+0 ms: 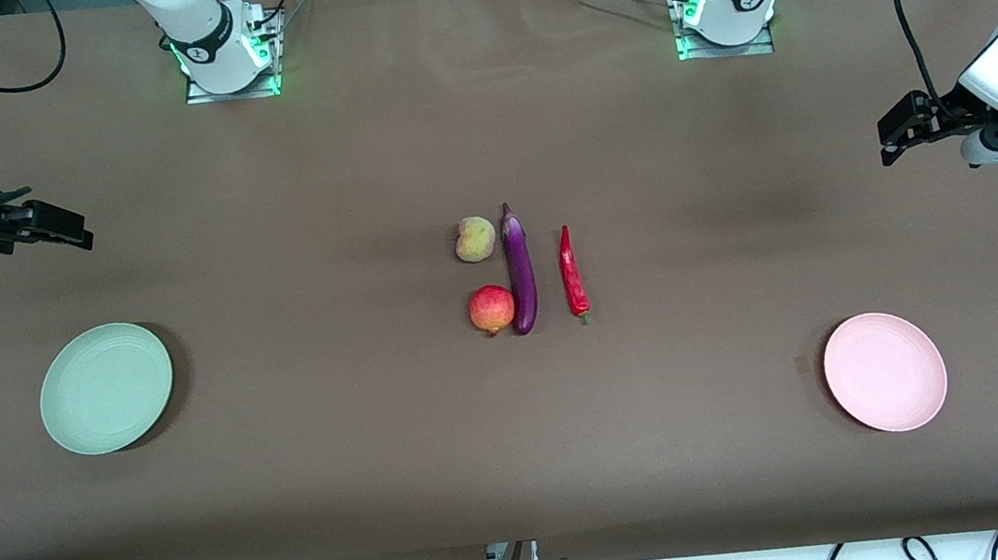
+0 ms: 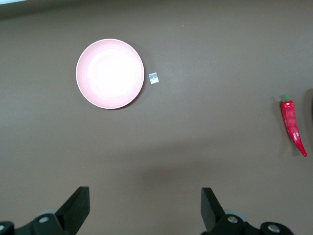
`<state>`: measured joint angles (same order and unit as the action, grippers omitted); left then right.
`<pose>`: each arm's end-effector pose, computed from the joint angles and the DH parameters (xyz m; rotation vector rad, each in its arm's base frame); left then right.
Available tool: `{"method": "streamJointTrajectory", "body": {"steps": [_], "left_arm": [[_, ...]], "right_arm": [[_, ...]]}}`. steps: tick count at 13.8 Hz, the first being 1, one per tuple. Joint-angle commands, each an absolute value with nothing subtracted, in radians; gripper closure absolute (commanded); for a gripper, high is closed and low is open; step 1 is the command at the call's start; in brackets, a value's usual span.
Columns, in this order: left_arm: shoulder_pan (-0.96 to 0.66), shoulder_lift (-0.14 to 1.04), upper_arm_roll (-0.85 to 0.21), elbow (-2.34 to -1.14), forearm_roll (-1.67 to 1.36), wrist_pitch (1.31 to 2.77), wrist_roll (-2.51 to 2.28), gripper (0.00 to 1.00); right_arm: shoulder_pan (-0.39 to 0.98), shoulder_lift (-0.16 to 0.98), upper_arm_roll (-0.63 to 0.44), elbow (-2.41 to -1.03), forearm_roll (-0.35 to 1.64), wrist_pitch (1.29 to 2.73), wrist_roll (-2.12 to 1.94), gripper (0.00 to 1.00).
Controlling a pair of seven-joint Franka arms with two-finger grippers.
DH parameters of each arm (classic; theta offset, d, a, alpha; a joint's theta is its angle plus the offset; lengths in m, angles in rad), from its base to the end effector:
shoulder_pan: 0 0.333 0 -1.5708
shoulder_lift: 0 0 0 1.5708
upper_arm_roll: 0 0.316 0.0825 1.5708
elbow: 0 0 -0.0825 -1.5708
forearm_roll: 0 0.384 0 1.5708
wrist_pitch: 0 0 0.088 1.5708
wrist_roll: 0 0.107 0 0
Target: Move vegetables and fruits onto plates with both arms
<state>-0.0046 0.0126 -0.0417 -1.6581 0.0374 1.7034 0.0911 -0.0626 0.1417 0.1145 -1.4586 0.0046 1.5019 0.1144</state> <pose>0.5678 -0.0226 0.5877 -3.0961 0.2198 -0.0495 0.5888 0.0263 0.5907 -3.1236 0.0980 0.1546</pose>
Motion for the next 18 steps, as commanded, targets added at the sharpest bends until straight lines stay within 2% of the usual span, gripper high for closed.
{"method": "streamJointTrajectory", "body": {"steps": [1,6,10,13,15,18], "left_arm": [[-0.005,0.029,-0.040,-1.623,0.037,1.678,0.106,0.00],[-0.005,0.029,-0.041,-1.623,0.031,1.672,0.103,0.00],[-0.035,0.104,-0.070,-1.621,0.029,1.502,0.117,0.00],[-0.044,0.144,-0.106,-1.637,-0.053,1.476,0.095,0.00],[-0.066,0.204,-0.120,-1.637,-0.104,1.486,0.033,0.00],[-0.142,0.296,-0.121,-1.638,-0.120,1.606,-0.064,0.00]], "right_arm": [[-0.066,0.153,0.117,-1.434,0.011,1.493,0.121,0.00],[-0.066,0.153,0.117,-1.433,0.011,1.493,0.120,0.00],[-0.066,0.153,0.117,-1.433,0.011,1.493,0.120,0.00],[-0.066,0.153,0.117,-1.433,0.011,1.497,0.123,0.00],[-0.066,0.153,0.117,-1.433,0.012,1.497,0.120,0.00],[-0.064,0.156,0.118,-1.434,0.012,1.514,0.120,0.00]]}}
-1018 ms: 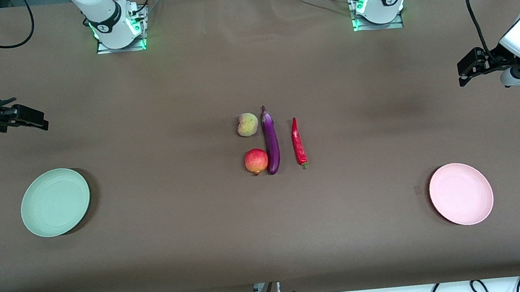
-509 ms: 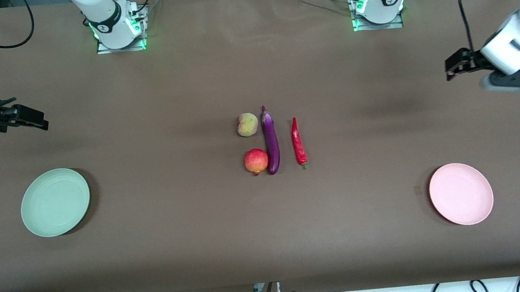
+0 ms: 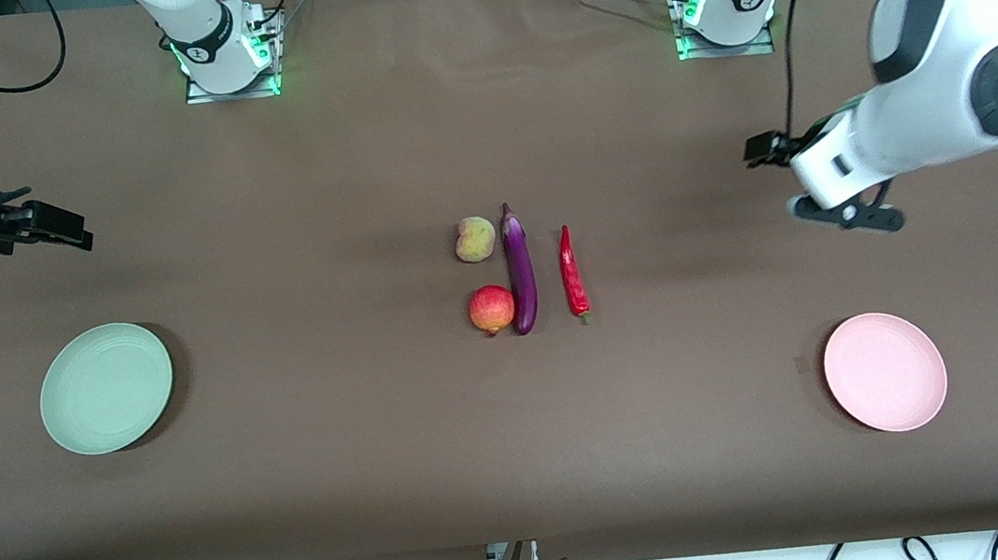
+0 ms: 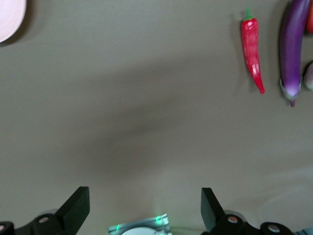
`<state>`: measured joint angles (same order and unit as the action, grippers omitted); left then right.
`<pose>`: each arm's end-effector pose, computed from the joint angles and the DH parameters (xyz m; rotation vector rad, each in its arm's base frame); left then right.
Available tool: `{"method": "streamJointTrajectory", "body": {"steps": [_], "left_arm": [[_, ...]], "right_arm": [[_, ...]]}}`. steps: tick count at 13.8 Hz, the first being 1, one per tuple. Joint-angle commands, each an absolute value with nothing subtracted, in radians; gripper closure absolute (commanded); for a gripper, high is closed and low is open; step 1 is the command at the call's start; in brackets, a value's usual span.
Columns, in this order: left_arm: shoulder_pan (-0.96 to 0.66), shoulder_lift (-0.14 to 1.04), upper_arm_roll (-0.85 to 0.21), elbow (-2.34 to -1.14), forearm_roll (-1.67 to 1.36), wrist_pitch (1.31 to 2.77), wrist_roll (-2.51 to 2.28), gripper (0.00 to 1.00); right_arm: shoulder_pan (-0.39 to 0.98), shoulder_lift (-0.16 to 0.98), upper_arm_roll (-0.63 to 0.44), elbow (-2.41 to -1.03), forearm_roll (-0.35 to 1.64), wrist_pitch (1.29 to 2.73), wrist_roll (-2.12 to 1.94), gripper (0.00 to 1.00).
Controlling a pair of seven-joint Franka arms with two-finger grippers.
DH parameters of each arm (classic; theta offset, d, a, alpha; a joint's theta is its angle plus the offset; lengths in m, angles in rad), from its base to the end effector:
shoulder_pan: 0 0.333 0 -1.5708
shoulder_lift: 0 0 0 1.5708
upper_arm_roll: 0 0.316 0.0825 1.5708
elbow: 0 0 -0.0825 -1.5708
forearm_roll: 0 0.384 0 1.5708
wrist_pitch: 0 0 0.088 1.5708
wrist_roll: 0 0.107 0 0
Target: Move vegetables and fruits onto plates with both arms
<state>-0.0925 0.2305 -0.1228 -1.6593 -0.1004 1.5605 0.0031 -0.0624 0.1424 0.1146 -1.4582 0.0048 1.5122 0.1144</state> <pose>0.5768 -0.1319 0.4518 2.9901 -0.3064 -0.5150 0.5902 0.0265 0.5913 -3.1233 0.0977 0.1390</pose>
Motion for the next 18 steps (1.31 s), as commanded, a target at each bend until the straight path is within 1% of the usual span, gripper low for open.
{"method": "streamJointTrajectory", "body": {"steps": [1,4,7,9,11,14,16,17,18], "left_arm": [[-0.187,0.322,-0.121,-1.638,-0.120,1.656,-0.143,0.00],[-0.283,0.408,-0.120,-1.640,-0.112,1.791,-0.265,0.00],[-0.371,0.509,-0.120,-1.640,-0.103,1.961,-0.392,0.00],[-0.383,0.569,-0.120,-1.652,-0.097,2.064,-0.402,0.00],[-0.405,0.616,-0.121,-1.664,-0.104,2.170,-0.411,0.00],[-0.437,0.669,-0.121,-1.704,-0.109,2.336,-0.440,0.00],[-0.462,0.698,-0.121,-1.713,-0.110,2.407,-0.451,0.00],[-0.468,0.704,-0.121,-1.715,-0.110,2.416,-0.460,0.00],[-0.468,0.706,-0.121,-1.715,-0.110,2.416,-0.460,0.14]], "right_arm": [[-0.063,0.175,0.118,-1.434,0.015,1.517,0.120,0.00],[-0.052,0.215,0.123,-1.434,0.014,1.545,0.121,0.00],[-0.040,0.251,0.124,-1.433,0.024,1.600,0.130,0.00],[-0.038,0.274,0.124,-1.434,0.051,1.628,0.121,0.00],[-0.025,0.334,0.126,-1.433,0.049,1.635,0.120,0.00],[0.018,0.393,0.126,-1.434,0.051,1.687,0.135,0.00],[0.058,0.446,0.126,-1.434,0.055,1.758,0.165,0.00],[0.084,0.475,0.126,-1.434,0.067,1.797,0.223,0.00],[0.121,0.495,0.126,-1.436,0.096,1.842,0.292,0.00]]}}
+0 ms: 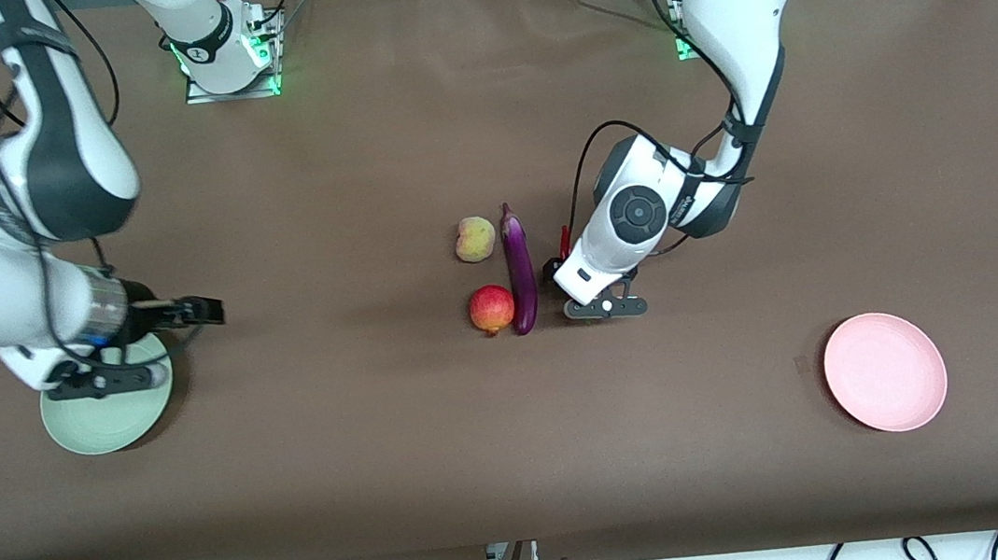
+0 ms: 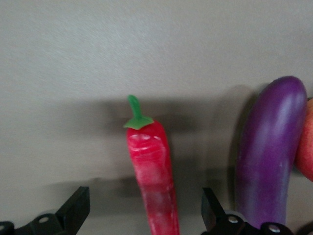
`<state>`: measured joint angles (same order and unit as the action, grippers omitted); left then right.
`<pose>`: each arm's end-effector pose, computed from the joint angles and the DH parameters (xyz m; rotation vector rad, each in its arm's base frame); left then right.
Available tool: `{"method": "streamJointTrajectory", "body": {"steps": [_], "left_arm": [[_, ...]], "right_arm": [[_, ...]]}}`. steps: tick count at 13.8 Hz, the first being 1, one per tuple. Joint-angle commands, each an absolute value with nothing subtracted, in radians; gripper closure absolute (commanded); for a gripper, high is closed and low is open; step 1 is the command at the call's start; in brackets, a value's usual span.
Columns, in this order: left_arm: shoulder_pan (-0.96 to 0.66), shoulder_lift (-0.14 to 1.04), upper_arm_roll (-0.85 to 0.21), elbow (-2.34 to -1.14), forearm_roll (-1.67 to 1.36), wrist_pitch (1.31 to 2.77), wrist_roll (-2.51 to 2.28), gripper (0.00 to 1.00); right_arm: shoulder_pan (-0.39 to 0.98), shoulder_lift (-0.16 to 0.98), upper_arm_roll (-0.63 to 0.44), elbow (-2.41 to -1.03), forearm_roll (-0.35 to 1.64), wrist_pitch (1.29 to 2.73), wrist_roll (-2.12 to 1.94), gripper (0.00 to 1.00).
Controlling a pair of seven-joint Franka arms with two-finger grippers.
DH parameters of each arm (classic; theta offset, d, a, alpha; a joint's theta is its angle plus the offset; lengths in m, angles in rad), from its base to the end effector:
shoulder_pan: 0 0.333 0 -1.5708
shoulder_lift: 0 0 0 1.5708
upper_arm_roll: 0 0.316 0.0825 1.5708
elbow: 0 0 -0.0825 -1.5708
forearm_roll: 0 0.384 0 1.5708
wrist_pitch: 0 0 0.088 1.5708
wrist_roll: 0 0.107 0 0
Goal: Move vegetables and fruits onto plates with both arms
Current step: 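Grasp the red chili with the left gripper while the right gripper reaches the peach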
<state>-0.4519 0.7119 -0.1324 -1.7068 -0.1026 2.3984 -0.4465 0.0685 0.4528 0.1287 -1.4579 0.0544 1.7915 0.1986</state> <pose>0.5641 -0.3642 0.1798 3.0112 -0.0457 -0.1375 0.6649 0.1239 0.4166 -3.0501 0.0396 0.2061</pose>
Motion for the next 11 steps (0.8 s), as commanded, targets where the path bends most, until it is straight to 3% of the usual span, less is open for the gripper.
{"method": "streamJointTrajectory", "body": {"steps": [1,4,6,11], "left_arm": [[-0.469,0.706,-0.121,-1.713,-0.110,2.416,-0.460,0.44],[-0.483,0.726,-0.120,-1.713,-0.107,2.416,-0.456,0.82],[-0.469,0.701,-0.120,-1.713,-0.101,2.379,-0.448,0.98],[-0.376,0.588,-0.086,-1.700,-0.059,2.199,-0.381,0.98]], "right_arm": [[0.164,0.514,0.124,-1.436,0.103,1.877,0.343,0.00],[0.265,0.574,0.126,-1.437,0.106,1.969,0.454,0.00],[0.349,0.612,0.126,-1.437,0.104,2.054,0.581,0.00],[0.501,0.696,0.126,-1.439,0.104,2.180,0.699,0.00]]}}
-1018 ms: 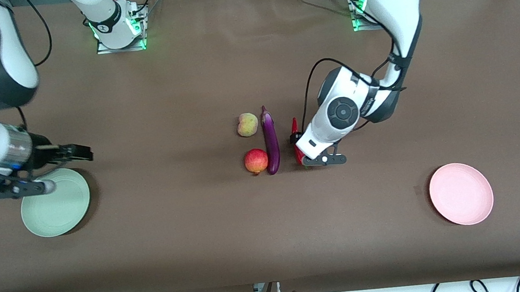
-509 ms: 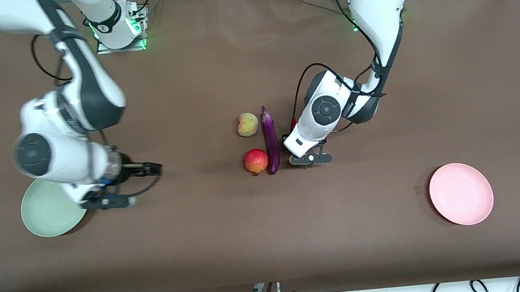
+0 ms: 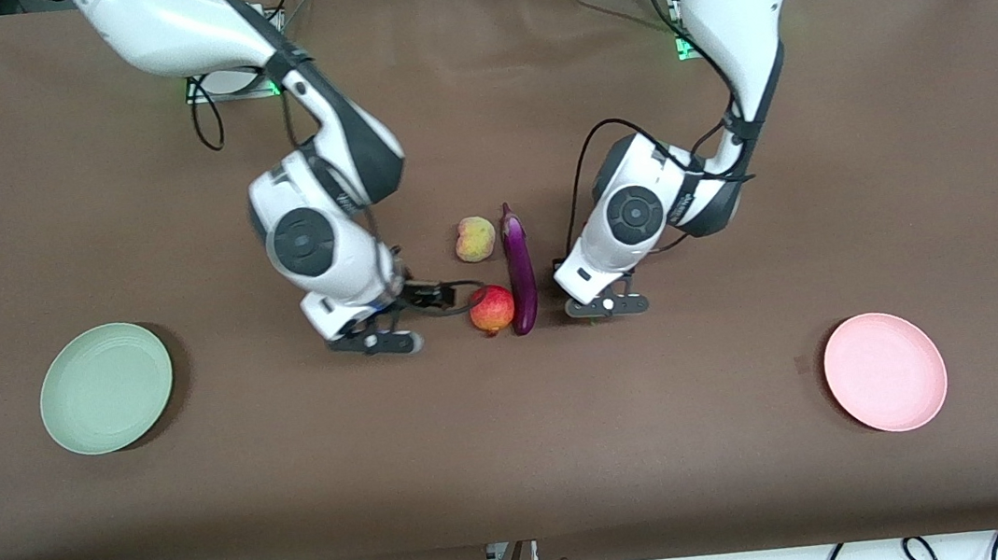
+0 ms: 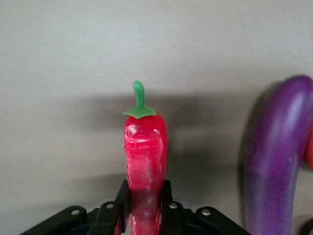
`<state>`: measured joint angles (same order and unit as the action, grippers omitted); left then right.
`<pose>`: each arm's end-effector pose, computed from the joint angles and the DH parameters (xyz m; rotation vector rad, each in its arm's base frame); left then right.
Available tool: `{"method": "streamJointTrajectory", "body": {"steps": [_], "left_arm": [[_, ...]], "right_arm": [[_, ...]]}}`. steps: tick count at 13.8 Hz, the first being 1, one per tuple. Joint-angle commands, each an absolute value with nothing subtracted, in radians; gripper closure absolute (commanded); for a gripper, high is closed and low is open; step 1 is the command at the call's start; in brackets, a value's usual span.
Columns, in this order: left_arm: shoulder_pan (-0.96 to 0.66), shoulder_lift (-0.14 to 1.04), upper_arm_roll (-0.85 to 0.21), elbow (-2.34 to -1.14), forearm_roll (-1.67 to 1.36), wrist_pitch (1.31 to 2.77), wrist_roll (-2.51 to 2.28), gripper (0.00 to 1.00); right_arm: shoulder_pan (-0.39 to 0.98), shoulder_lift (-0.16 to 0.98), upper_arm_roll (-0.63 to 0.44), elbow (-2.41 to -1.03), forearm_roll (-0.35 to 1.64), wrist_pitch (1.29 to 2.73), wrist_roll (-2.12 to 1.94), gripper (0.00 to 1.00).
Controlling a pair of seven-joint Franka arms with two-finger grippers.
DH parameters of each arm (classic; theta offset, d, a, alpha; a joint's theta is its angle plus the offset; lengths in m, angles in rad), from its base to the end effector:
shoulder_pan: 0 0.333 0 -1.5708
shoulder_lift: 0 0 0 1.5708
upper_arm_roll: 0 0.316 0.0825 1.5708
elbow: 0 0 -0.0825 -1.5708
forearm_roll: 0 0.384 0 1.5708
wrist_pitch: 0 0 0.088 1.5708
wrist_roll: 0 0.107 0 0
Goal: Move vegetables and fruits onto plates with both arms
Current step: 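Grasp the red chili with the left gripper while the right gripper reaches the peach, then place the chili on the pink plate while the right gripper grasps the peach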
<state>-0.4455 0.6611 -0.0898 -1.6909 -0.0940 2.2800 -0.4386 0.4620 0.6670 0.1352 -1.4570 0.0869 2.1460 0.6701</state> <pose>0.5784 -0.3389 0.2086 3.0586 -0.0244 -0.1850 0.6040 0.3937 0.2974 -2.9893 0.2233 0.1069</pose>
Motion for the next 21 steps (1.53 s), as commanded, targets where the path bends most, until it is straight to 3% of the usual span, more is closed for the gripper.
{"method": "streamJointTrajectory", "body": {"steps": [1,6,12,18,21], "left_arm": [[-0.329,0.569,-0.086,-1.700,-0.029,2.183,-0.352,0.96],[-0.134,0.561,-0.086,-1.629,0.118,2.177,-0.100,0.96],[0.052,0.572,-0.084,-1.539,0.146,2.177,0.311,0.96],[0.117,0.773,-0.055,-1.350,0.187,2.197,0.661,0.95],[0.118,0.848,-0.043,-1.338,0.184,2.279,0.755,0.94]], "right_arm": [[0.530,0.715,0.124,-1.439,0.104,2.203,0.731,0.00],[0.632,0.781,0.124,-1.448,0.100,2.258,0.752,0.00],[0.621,0.770,0.120,-1.457,0.086,2.243,0.712,0.00],[0.623,0.755,0.117,-1.457,0.075,2.070,0.606,0.00],[0.623,0.755,0.121,-1.457,0.078,2.025,0.612,0.00]]}}
